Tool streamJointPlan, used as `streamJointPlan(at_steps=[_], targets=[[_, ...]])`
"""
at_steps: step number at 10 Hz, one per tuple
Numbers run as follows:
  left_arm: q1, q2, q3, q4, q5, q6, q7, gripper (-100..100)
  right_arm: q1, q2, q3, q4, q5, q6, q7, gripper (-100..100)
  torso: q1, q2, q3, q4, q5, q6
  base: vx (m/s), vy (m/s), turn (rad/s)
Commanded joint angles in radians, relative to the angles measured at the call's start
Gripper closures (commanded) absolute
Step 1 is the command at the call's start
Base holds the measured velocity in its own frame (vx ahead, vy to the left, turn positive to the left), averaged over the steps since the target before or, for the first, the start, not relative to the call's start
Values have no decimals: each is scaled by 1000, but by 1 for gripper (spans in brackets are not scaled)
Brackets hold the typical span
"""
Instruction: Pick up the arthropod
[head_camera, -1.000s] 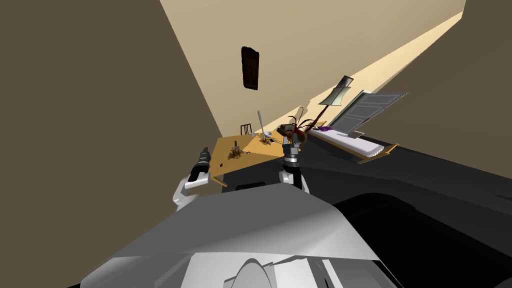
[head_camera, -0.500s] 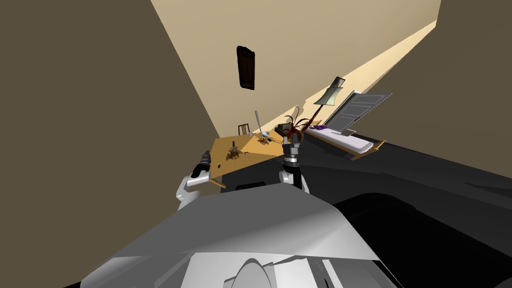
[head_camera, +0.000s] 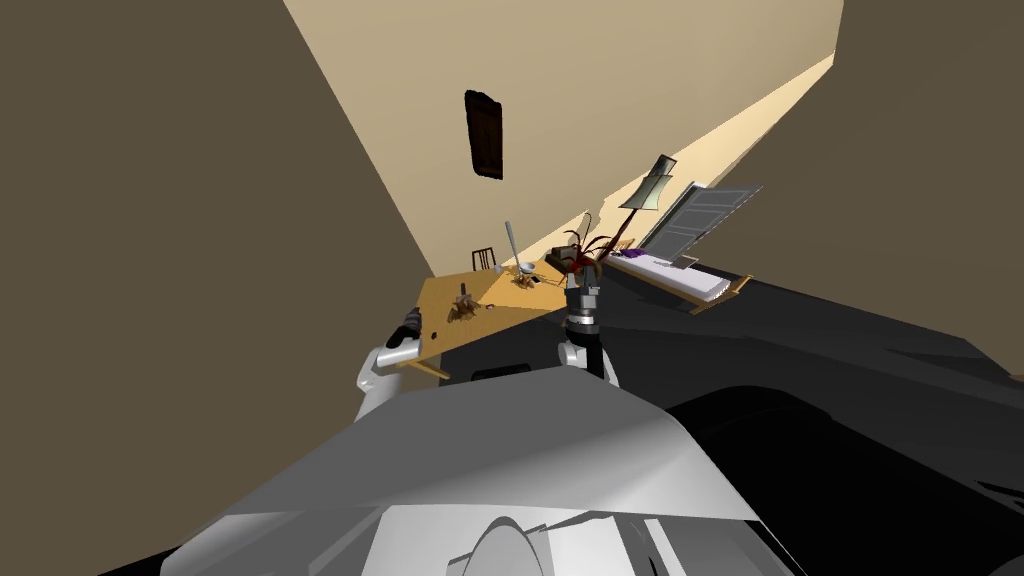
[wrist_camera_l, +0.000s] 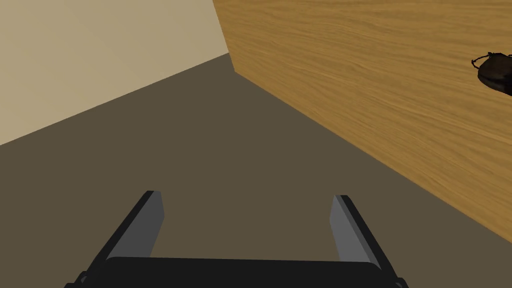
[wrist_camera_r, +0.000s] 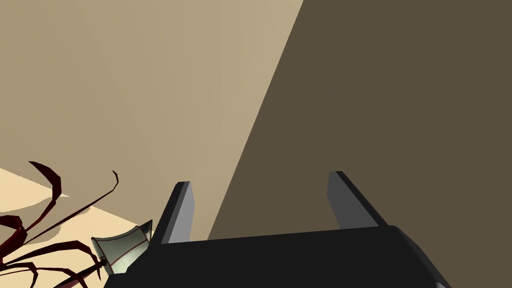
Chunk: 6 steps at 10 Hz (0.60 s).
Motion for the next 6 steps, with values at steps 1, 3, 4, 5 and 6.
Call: streamJointPlan(at_steps=[1, 3, 4, 5, 6], targets=[[-12, 1, 5, 47, -2, 27, -6, -100, 0, 0, 0, 0, 0, 0, 0, 0, 0, 0, 0, 0, 0, 0, 5, -5, -44], [-37, 8, 13, 99, -1, 73, -16, -100, 0, 0, 0, 0, 0, 0, 0, 0, 0, 0, 0, 0, 0, 0, 7, -6, -71], [-61, 16, 20, 134, 0, 109, -26, -100, 0, 0, 0, 0, 0, 0, 0, 0, 0, 0, 0, 0, 0, 0, 10, -5, -87], [-61, 16, 20, 149, 0, 118, -26, -100, 0, 0, 0, 0, 0, 0, 0, 0, 0, 0, 0, 0, 0, 0, 8, -3, -37], [-85, 23, 27, 176, 2, 160, -37, -100, 0, 0, 0, 0, 0, 0, 0, 0, 0, 0, 0, 0, 0, 0, 11, -4, -73]])
